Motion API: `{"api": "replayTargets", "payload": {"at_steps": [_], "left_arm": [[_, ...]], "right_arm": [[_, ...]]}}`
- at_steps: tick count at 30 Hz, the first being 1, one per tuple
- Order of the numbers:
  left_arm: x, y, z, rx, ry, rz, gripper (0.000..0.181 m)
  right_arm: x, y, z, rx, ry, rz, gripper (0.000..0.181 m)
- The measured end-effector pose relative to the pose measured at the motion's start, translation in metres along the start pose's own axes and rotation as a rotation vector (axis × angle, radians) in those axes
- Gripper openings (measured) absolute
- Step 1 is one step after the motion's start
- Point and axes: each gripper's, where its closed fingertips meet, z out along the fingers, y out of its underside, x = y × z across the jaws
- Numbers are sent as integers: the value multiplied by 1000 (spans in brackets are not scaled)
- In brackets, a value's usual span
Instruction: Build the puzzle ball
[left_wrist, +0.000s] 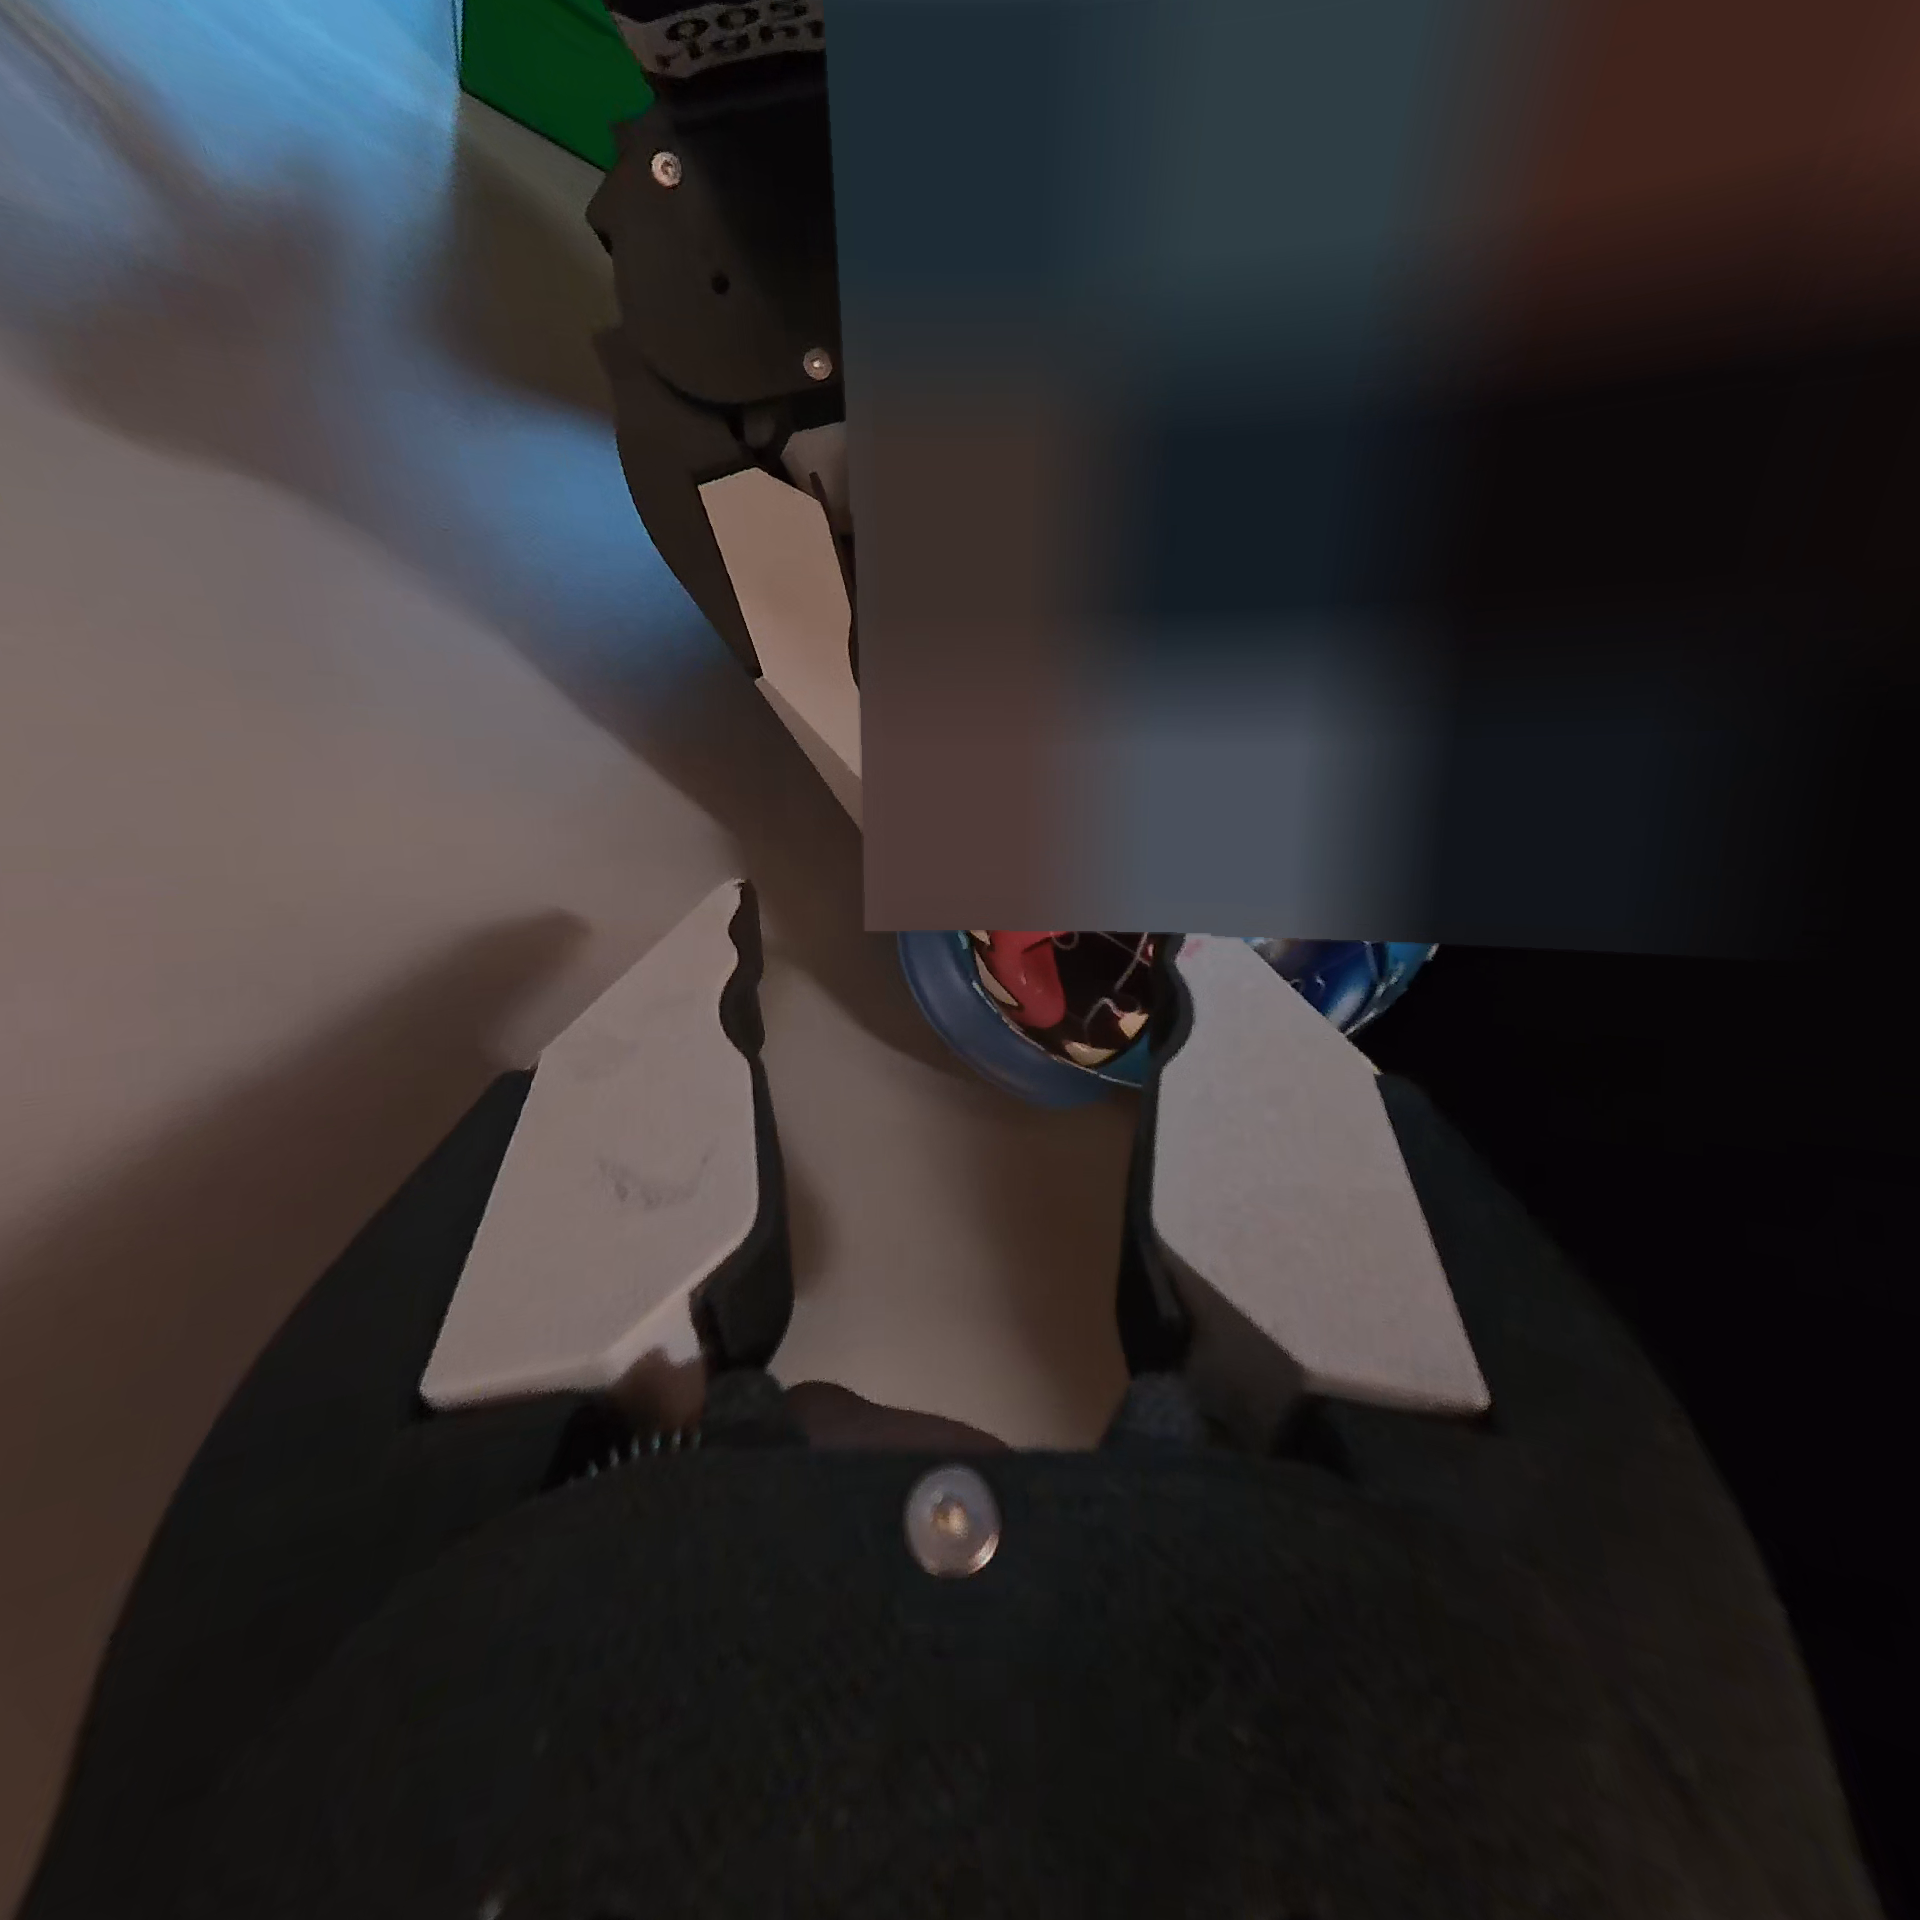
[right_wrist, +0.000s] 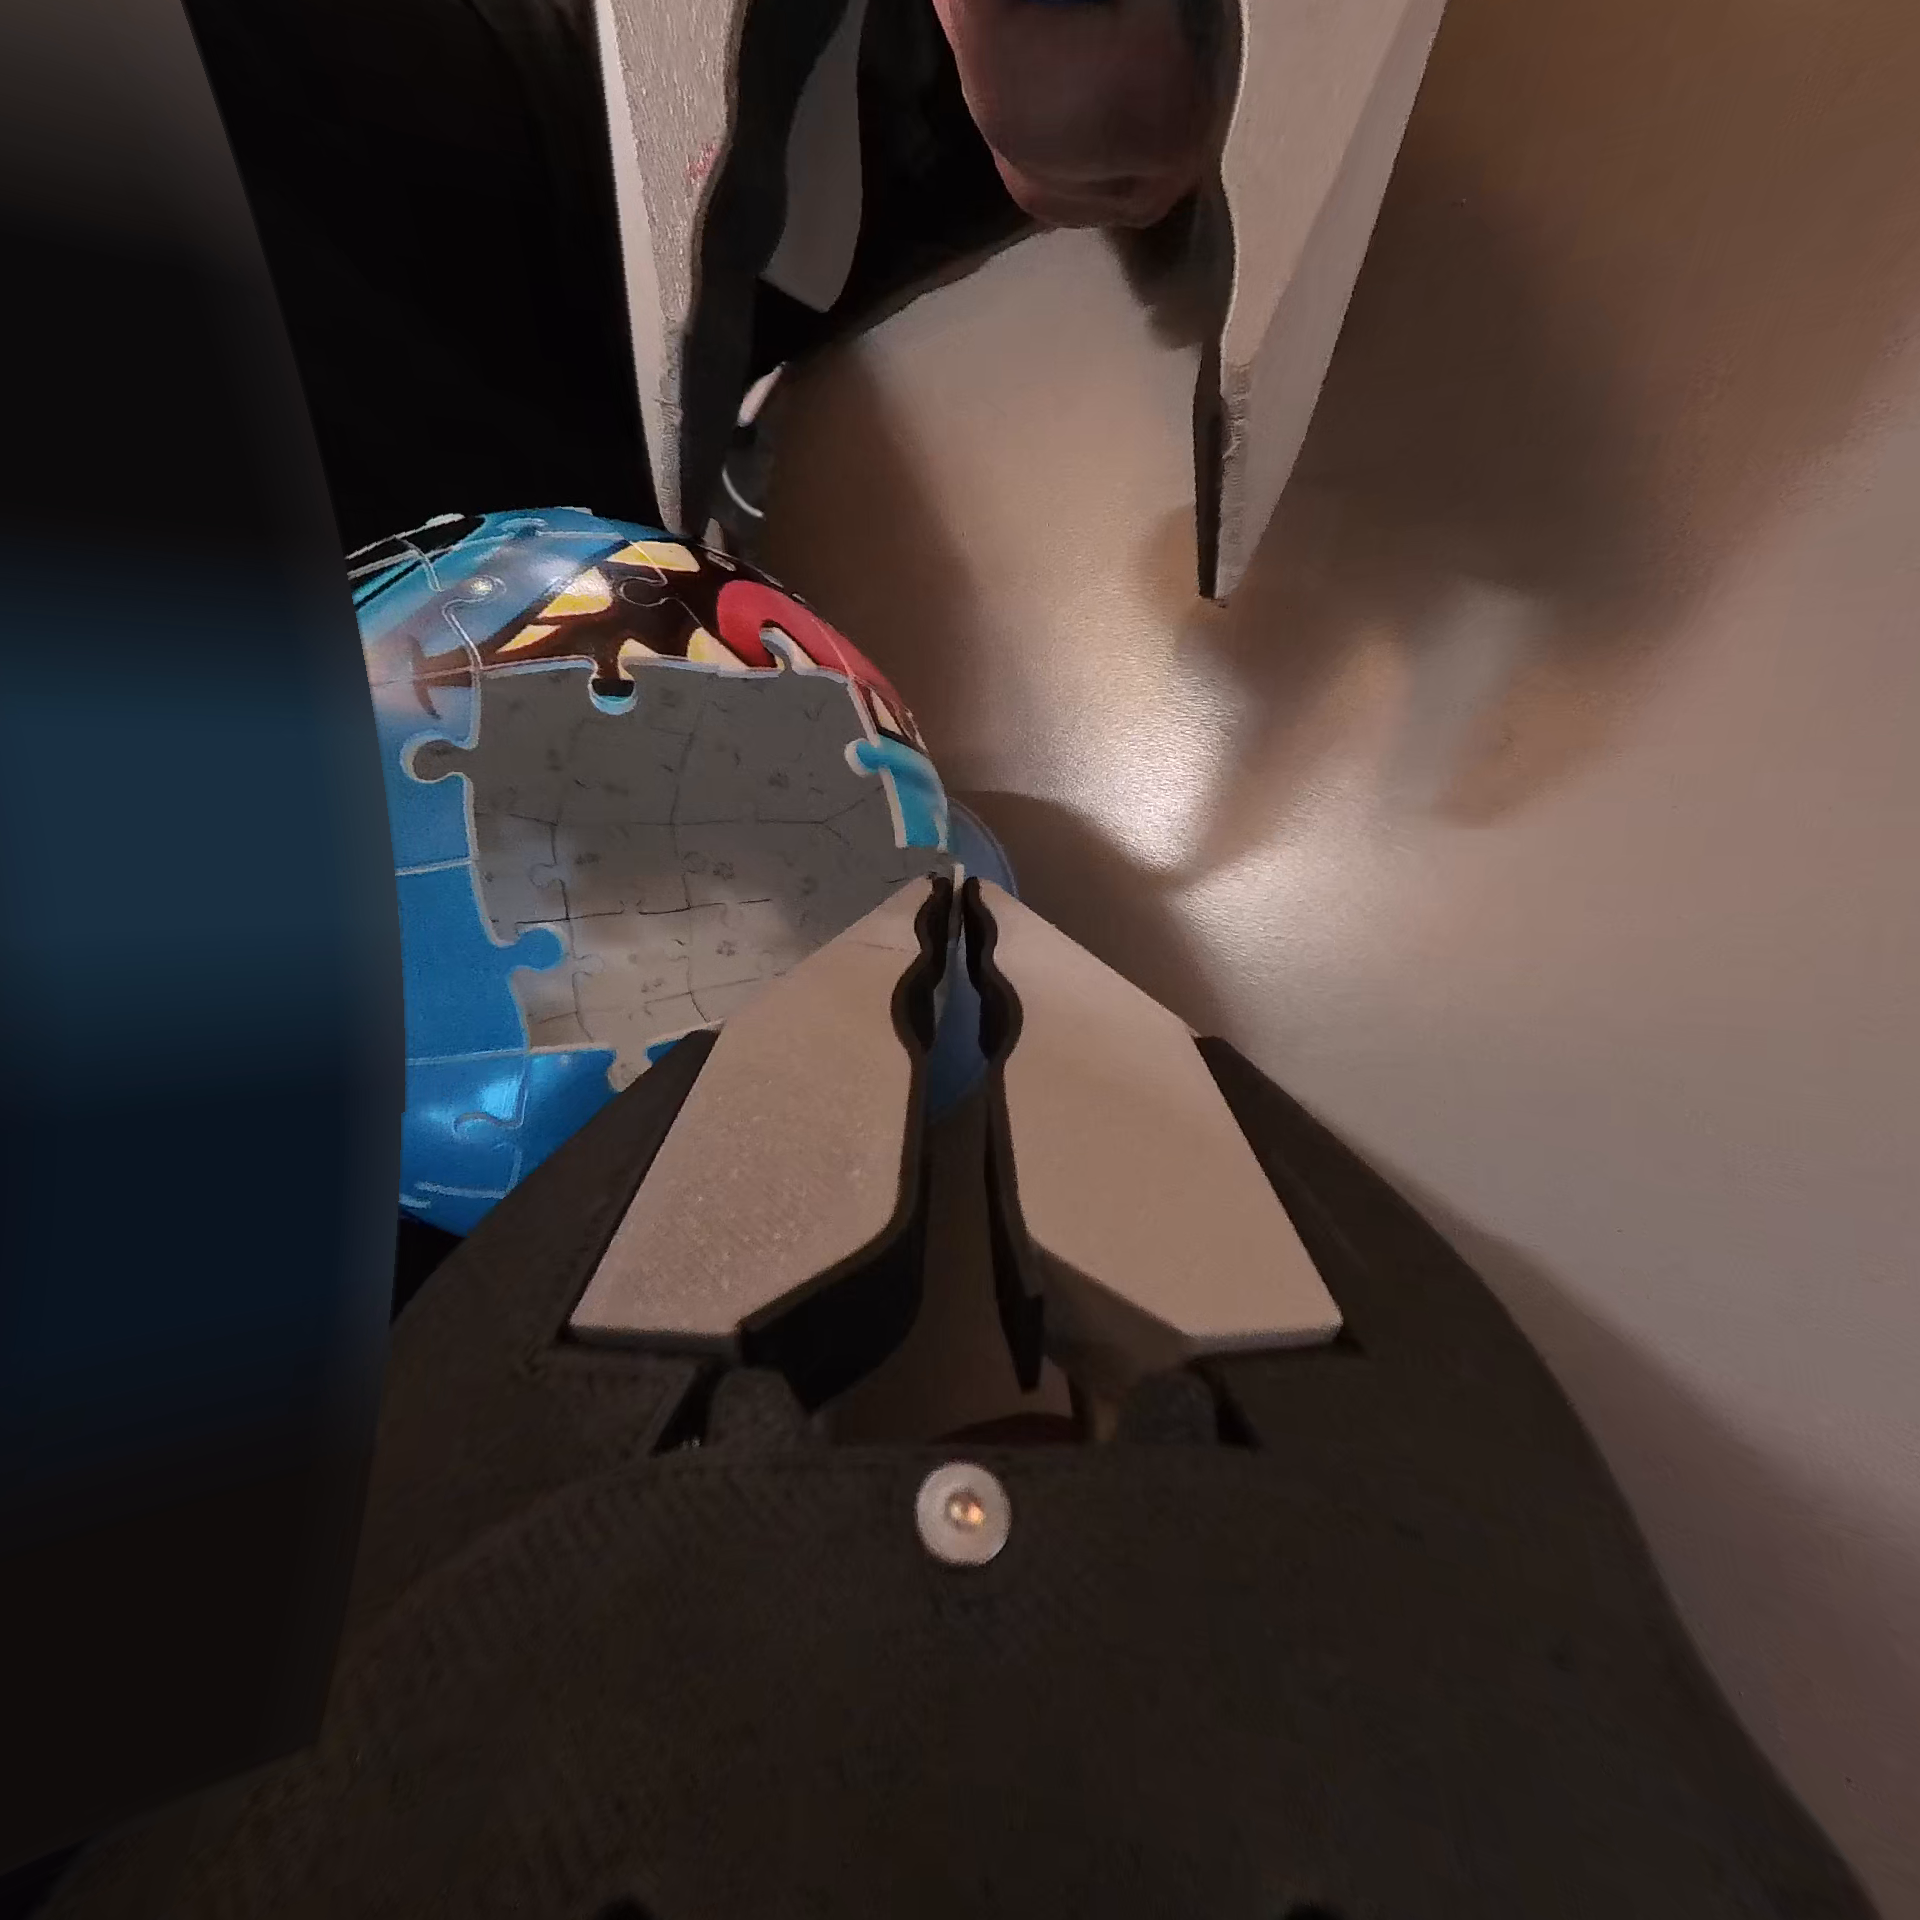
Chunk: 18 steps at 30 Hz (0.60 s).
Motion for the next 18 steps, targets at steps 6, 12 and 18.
{"api": "replayTargets", "payload": {"at_steps": [6, 12, 18], "left_arm": [[1, 1, 2, -4, 13, -9, 73], [3, 2, 3, -3, 31, -14, 73], [7, 4, 4, 4, 98, -68, 73]], "right_arm": [[-3, 1, 2, -9, -10, -14, 0], [-4, 2, 4, -8, -19, -26, 0], [-6, 3, 4, -14, -3, -102, 0]]}}
